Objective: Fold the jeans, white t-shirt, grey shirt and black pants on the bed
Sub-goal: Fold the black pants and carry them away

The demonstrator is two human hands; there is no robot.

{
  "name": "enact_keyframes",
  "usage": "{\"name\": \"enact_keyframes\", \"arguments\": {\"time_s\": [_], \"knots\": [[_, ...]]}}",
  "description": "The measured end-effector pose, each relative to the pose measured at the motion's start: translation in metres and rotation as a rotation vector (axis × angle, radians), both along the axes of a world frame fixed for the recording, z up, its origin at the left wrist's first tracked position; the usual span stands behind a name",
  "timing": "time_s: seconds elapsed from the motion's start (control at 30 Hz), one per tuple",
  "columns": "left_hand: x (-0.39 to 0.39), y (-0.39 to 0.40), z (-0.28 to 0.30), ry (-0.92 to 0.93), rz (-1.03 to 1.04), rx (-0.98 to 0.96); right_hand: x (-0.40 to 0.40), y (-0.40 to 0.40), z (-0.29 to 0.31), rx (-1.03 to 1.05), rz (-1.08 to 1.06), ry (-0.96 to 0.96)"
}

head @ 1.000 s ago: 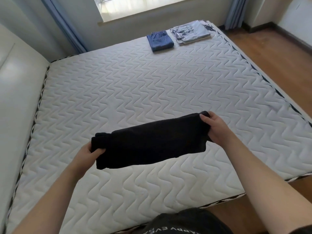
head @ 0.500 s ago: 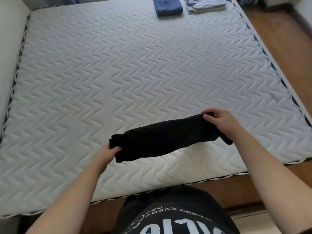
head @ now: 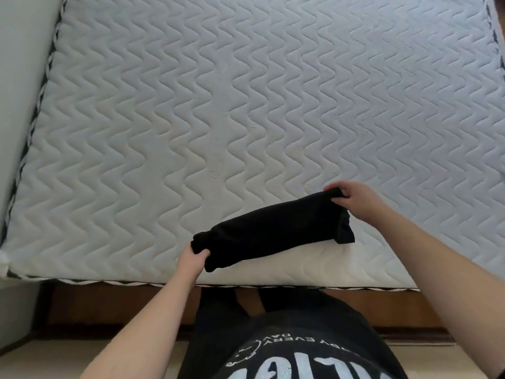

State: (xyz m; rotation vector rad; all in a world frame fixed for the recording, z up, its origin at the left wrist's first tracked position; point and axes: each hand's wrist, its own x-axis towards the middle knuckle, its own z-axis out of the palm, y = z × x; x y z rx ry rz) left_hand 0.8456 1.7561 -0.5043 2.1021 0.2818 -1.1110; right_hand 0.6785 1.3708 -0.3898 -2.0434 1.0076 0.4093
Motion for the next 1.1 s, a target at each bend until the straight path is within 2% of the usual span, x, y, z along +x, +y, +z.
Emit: {"name": "enact_keyframes", "arguments": {"time_s": [0.2, 0.3, 0.53, 0.7, 0.8, 0.87, 0.97, 1.1], "knots": [[0.052, 0.061, -0.027, 0.024, 0.038, 0.001, 0.094, 0.044, -0.034, -0.071, 0.083, 0.017], [0.091, 0.092, -0.039, 0.044, 0.084, 0.02, 0.144, 0.065, -0.052, -0.022, 0.016, 0.019], [0.182, 0.16, -0.068, -0.002, -0.039, 0.107, 0.266, 0.11, -0.097, 0.1, -0.153, 0.009], [0.228, 0.181, -0.082, -0.068, -0.045, 0.109, 0.333, 0.134, -0.123, 0.166, -0.219, 0.022], [0.24, 0.175, -0.082, -0.129, -0.005, 0.148, 0.348, 0.138, -0.131, 0.22, -0.228, 0.084], [0.24, 0.168, -0.081, -0.2, -0.06, 0.201, 0.344, 0.138, -0.133, 0.224, -0.22, 0.124], [0.231, 0.151, -0.077, -0.26, -0.156, 0.204, 0.319, 0.137, -0.138, 0.153, -0.211, 0.154], [0.212, 0.112, -0.071, -0.273, -0.263, 0.153, 0.27, 0.124, -0.147, 0.161, -0.271, 0.211]]}}
